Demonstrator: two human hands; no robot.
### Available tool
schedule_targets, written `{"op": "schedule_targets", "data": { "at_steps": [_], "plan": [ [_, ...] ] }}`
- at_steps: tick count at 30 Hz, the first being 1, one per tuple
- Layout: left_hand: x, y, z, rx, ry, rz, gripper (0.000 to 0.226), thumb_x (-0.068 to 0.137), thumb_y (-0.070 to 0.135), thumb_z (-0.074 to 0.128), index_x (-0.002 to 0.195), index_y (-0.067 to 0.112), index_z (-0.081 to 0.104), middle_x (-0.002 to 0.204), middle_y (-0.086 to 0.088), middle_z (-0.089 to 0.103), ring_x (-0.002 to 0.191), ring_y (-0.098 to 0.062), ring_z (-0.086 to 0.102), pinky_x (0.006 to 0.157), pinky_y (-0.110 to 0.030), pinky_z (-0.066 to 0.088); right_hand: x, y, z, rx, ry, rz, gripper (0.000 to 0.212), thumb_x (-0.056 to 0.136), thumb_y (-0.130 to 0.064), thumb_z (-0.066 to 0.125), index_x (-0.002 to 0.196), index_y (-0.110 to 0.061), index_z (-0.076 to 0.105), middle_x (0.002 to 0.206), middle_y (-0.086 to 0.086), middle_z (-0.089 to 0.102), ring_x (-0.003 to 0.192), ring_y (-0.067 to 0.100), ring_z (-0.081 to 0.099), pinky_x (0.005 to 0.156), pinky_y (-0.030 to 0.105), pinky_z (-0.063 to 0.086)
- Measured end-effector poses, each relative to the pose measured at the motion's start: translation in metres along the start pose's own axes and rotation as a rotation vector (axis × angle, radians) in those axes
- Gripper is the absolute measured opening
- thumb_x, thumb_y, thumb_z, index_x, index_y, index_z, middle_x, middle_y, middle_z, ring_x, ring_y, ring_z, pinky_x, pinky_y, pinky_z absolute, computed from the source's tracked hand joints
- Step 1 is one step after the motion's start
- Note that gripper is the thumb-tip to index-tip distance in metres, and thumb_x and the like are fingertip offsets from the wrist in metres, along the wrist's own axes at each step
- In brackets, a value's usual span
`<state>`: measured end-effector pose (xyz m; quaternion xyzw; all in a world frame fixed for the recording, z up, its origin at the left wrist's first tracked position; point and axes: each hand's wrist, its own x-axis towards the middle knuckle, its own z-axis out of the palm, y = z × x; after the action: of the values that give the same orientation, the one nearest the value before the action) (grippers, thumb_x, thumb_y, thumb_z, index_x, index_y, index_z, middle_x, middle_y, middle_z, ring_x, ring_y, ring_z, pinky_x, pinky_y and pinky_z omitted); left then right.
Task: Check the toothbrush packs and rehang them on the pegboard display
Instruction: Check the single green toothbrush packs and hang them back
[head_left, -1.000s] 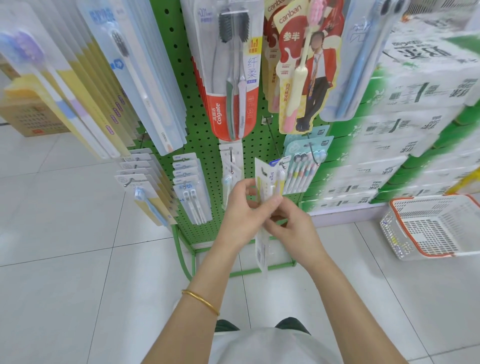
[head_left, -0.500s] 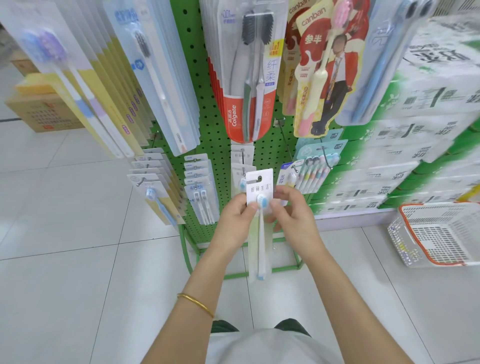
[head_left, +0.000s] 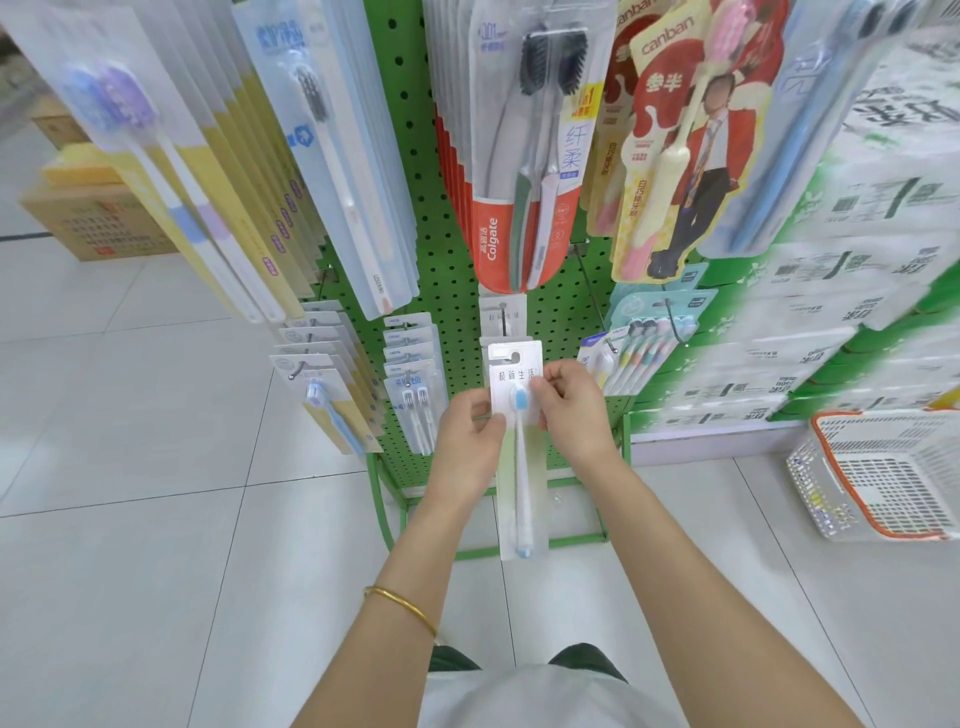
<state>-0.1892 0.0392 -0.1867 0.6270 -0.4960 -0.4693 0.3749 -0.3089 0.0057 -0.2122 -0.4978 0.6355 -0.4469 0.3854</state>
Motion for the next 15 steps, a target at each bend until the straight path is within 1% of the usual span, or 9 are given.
{"op": "schedule_targets", "data": {
  "at_steps": [3, 4, 5, 6, 10, 13, 15],
  "plan": [
    [0.000, -0.002, -0.002, 0.031, 0.000, -0.008, 0.034, 0.096, 0.006, 0.047, 0.130, 0.008, 0.049, 0.129, -0.002, 0.054, 0.108, -0.007, 0.049, 0.096, -0.020, 0.041, 0.004, 0.001, 0.006, -0.023, 0.031, -0.001, 0.009, 0.095, -0.011, 0.049, 0.086, -0.009, 0.049, 0.072, 0.008, 0.055, 0.065, 0.020, 0.050, 0.058, 0.026, 0.040],
    [0.000, -0.002, -0.003, 0.038, 0.000, -0.009, 0.035, 0.096, 0.006, 0.047, 0.131, 0.008, 0.048, 0.131, -0.003, 0.052, 0.109, -0.006, 0.048, 0.097, -0.021, 0.039, 0.005, 0.001, 0.007, -0.030, 0.041, -0.007, 0.009, 0.095, -0.011, 0.049, 0.086, -0.009, 0.049, 0.073, 0.009, 0.056, 0.065, 0.020, 0.050, 0.057, 0.024, 0.039],
    [0.000, -0.003, -0.003, 0.042, 0.002, -0.006, 0.036, 0.096, 0.006, 0.047, 0.131, 0.008, 0.047, 0.132, -0.003, 0.052, 0.109, -0.006, 0.047, 0.095, -0.020, 0.037, 0.006, 0.001, 0.008, -0.035, 0.050, -0.015, 0.009, 0.094, -0.010, 0.048, 0.085, -0.010, 0.048, 0.073, 0.010, 0.057, 0.065, 0.020, 0.050, 0.057, 0.024, 0.039],
    [0.001, -0.003, -0.004, 0.048, 0.004, -0.003, 0.036, 0.096, 0.006, 0.047, 0.132, 0.008, 0.047, 0.133, -0.002, 0.051, 0.108, -0.005, 0.046, 0.092, -0.018, 0.036, 0.007, 0.002, 0.009, -0.039, 0.055, -0.024, 0.009, 0.094, -0.010, 0.048, 0.085, -0.010, 0.048, 0.073, 0.011, 0.057, 0.065, 0.020, 0.051, 0.058, 0.026, 0.040],
    [0.005, -0.002, -0.005, 0.062, 0.017, -0.006, 0.037, 0.096, 0.007, 0.048, 0.133, 0.010, 0.046, 0.135, -0.002, 0.049, 0.105, -0.006, 0.047, 0.088, -0.017, 0.035, 0.007, 0.005, 0.014, -0.052, 0.064, -0.055, 0.008, 0.095, -0.011, 0.046, 0.088, -0.010, 0.047, 0.072, 0.012, 0.058, 0.064, 0.024, 0.053, 0.063, 0.041, 0.047],
    [0.006, -0.003, -0.006, 0.058, 0.022, -0.005, 0.037, 0.096, 0.007, 0.049, 0.132, 0.010, 0.046, 0.135, -0.003, 0.049, 0.104, -0.008, 0.049, 0.088, -0.018, 0.037, 0.002, 0.008, 0.014, -0.025, 0.083, -0.082, 0.008, 0.095, -0.010, 0.047, 0.087, -0.010, 0.047, 0.072, 0.017, 0.058, 0.061, 0.023, 0.050, 0.059, 0.041, 0.046],
    [0.007, -0.003, -0.006, 0.063, 0.023, -0.005, 0.037, 0.096, 0.007, 0.048, 0.133, 0.009, 0.046, 0.135, -0.002, 0.049, 0.104, -0.007, 0.048, 0.088, -0.018, 0.036, 0.000, 0.011, 0.013, -0.002, 0.075, -0.083, 0.007, 0.095, -0.009, 0.048, 0.088, -0.010, 0.047, 0.070, 0.014, 0.056, 0.059, 0.020, 0.048, 0.057, 0.039, 0.044]
  ]
}}
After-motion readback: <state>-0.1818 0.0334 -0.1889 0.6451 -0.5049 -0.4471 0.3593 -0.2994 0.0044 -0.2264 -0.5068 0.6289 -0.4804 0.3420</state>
